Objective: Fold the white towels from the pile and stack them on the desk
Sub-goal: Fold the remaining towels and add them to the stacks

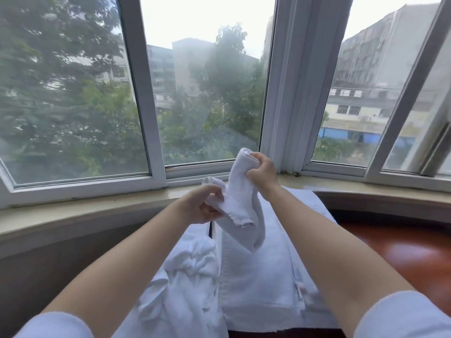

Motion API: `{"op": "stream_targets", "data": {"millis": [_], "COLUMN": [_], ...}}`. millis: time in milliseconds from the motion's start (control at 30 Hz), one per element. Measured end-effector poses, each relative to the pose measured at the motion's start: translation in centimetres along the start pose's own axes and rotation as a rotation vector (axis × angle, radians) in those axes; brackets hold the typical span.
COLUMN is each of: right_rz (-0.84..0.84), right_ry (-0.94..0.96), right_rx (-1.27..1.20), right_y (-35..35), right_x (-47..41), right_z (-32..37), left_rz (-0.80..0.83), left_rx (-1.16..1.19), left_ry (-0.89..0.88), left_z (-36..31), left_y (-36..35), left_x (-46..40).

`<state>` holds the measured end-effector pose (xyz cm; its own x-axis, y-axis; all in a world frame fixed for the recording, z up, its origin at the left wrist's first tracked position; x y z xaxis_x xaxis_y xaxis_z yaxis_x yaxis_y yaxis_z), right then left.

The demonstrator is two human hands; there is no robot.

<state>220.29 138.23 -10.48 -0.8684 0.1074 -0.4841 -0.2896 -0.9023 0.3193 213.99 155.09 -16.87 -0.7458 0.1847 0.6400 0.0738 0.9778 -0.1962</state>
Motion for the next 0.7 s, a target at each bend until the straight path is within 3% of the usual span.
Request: {"op": "stream_targets", "data": {"millis": [100,333,533,700], "right_rz": [-0.027,0.017,0.148,0.234], "right_ry": [-0.017,-0.039,0.039,0.083], "right_rx": [-0.012,-0.118,-0.242,-0.192], "right_y": [1.2,0.2,-6.0,-12.0], "right_x": [-1.7,-5.1,-5.4,-2.7], "right_z": [-1.3,-4.7,-2.9,-2.2], "left_rz": [0.032,-0.032,-0.158,-0.244], "left_rx": [0.096,0.053,0.159,0.243], "left_ry": [0.014,0.054,-0.064,-0.14], "left_z": [-0.6,-0.7,-2.0,-3.5], "left_y": [-1.2,-1.4,2.9,8.4], "left_x": [-1.4,-3.8,-3.1,-2.7]}}
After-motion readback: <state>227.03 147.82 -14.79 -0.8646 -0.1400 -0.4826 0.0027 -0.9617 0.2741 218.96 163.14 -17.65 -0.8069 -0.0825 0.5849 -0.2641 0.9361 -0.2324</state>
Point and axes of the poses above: each hand's wrist, its own x-axis away from the middle knuckle, its own y-axis out of the back of the hand, z = x × y, the point moved 8 cm from there along -x, towards the middle knuckle, and after that the axes turned 13 degrees about y, right-handed, at the moved point
